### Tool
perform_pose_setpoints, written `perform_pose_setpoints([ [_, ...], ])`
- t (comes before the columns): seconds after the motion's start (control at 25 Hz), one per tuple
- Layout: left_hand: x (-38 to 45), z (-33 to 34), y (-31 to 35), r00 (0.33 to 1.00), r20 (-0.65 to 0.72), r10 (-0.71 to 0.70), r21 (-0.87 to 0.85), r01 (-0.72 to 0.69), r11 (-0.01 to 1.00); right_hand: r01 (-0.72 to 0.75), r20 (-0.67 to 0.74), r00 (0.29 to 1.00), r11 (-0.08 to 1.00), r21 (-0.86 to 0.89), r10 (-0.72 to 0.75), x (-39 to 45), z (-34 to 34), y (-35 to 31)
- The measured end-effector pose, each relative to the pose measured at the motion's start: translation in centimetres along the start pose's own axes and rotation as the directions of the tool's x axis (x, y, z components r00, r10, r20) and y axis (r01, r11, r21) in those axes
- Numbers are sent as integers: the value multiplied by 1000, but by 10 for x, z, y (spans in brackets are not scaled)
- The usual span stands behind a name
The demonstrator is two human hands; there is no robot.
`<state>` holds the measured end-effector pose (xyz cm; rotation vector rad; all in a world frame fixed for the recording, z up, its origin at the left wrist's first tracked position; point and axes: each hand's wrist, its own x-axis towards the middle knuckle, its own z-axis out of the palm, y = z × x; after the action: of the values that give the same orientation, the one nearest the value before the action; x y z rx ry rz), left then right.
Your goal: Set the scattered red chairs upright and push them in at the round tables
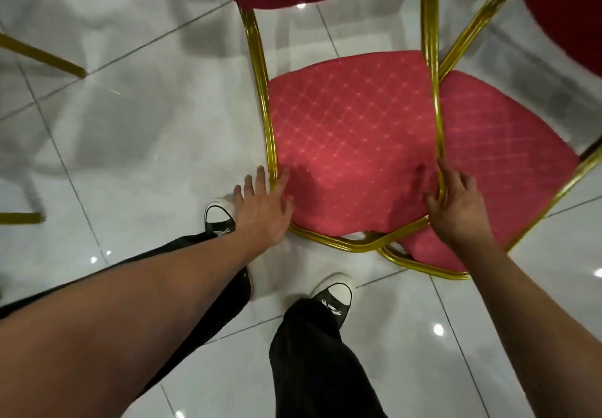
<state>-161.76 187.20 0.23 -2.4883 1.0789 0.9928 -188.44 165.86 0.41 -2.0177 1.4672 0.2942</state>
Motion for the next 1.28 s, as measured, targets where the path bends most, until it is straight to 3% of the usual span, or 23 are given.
perform_pose_setpoints([
  [0.08, 25, 22, -10, 996, 86, -26, -38, 30, 999, -12, 25, 1000, 1000, 9, 12, 17, 21, 13],
  [0.16, 44, 34, -16, 991, 133, -24, -216, 53, 975, -41, 40, 998, 999, 6, 41, 30, 31, 19],
  [0.28, 57, 38, -17, 992, 122, 16, -556, 55, 829, -39, 38, 999, 999, -2, 39, 42, 37, 23],
  [0.44, 64, 37, -7, 993, 118, -18, -695, 95, 713, -42, 43, 998, 999, 22, 41, 46, 38, 17],
  [0.64, 51, 30, 0, 994, 59, -96, -737, 108, 667, -149, 2, 989, 982, 117, 150, 60, 30, 6],
  [0.8, 31, 6, -4, 992, 60, -110, -739, 118, 664, -190, 82, 981, 961, 201, 176, 44, 20, 0],
  [1.0, -11, -22, -28, 990, 90, -111, -669, 143, 729, -130, 161, 983, 943, 306, 83, -6, 6, -14],
  [1.28, -131, -90, -70, 985, 74, -156, -631, 167, 758, -134, 69, 990, 981, 139, 126, -139, -59, -80],
])
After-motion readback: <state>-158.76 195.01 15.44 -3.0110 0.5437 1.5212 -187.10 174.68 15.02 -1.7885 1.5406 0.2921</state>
